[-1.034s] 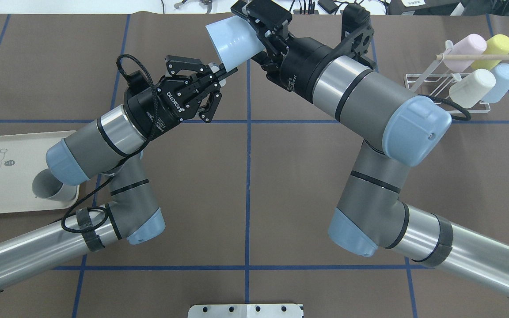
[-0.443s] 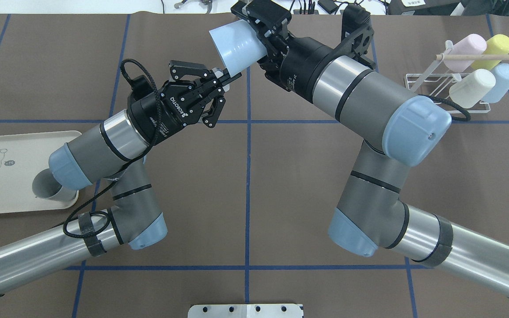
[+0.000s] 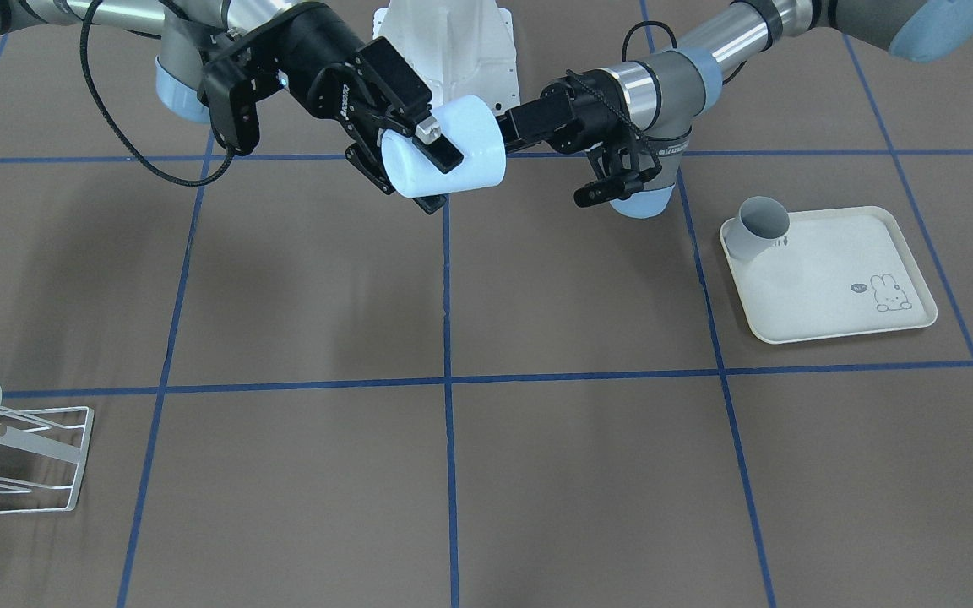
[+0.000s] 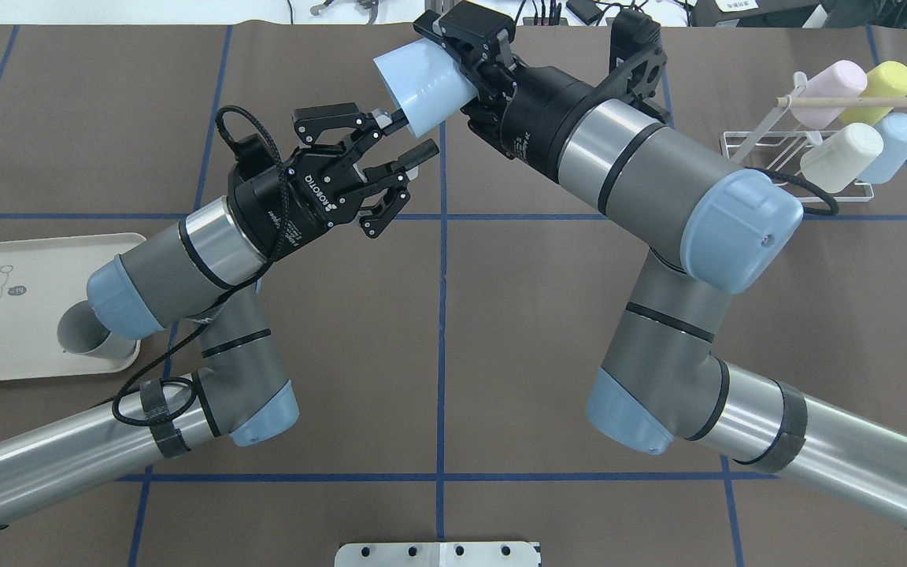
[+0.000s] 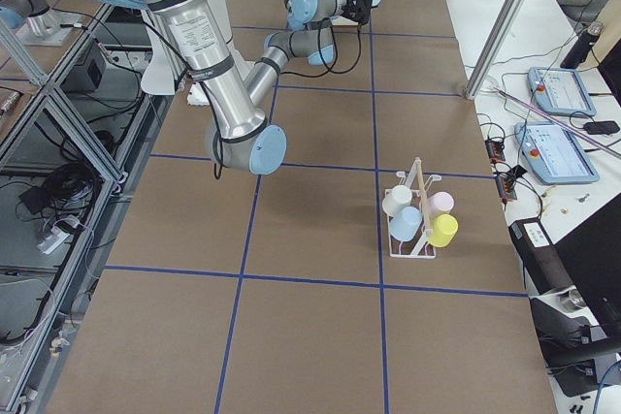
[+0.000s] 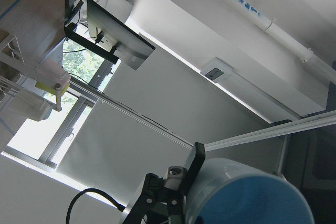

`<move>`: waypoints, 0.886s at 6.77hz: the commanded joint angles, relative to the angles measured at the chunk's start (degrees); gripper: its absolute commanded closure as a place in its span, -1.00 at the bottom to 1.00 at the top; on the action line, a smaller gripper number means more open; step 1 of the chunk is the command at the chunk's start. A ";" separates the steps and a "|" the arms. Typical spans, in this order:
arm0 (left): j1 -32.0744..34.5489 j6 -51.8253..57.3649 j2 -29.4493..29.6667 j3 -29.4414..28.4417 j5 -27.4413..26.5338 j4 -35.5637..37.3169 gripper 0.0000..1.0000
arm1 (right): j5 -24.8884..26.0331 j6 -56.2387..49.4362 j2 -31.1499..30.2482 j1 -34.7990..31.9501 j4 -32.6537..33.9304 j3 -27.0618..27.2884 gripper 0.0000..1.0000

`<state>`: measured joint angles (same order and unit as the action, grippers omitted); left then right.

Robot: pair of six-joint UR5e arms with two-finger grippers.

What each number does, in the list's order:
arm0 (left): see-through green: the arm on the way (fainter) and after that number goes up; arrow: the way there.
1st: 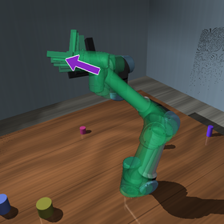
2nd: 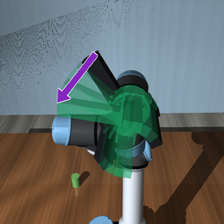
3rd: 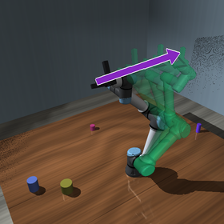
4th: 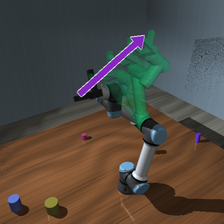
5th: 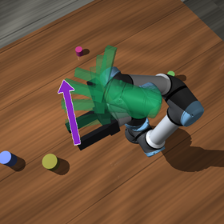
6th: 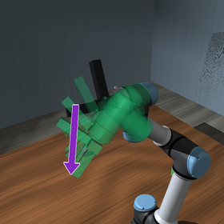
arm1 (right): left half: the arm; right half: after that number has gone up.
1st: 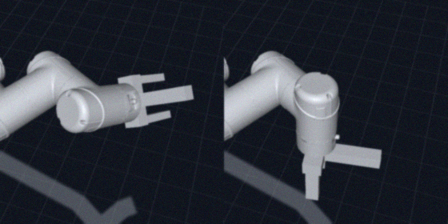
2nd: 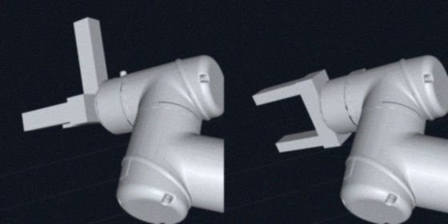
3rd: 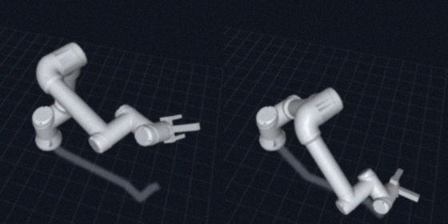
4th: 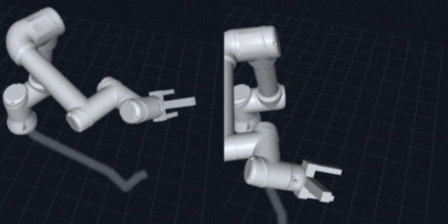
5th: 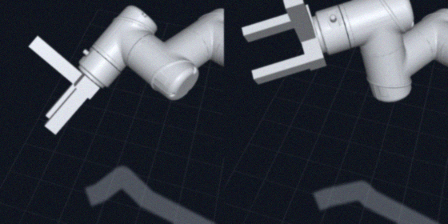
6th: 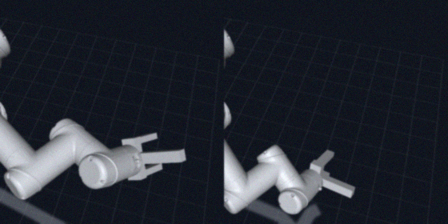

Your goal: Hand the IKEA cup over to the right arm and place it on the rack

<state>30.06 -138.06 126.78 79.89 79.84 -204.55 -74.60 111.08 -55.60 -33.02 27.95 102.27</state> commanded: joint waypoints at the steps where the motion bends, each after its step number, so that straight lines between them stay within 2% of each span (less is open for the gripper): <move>1: 0.09 2.44 0.13 0.35 -0.12 0.03 -1.00 | -0.11 -0.07 0.05 -0.81 0.00 -0.22 1.00; 4: 3.41 4.45 -0.04 0.79 0.58 0.64 -1.00 | -0.81 -0.33 -1.09 -5.37 0.26 -0.31 1.00; 6: 3.69 17.67 -0.48 1.75 1.55 5.27 -1.00 | -0.64 -9.95 -5.11 -8.45 0.70 -1.53 1.00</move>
<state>33.42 -127.38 126.61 80.93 81.04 -202.06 -75.30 106.31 -58.48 -39.60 28.47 101.58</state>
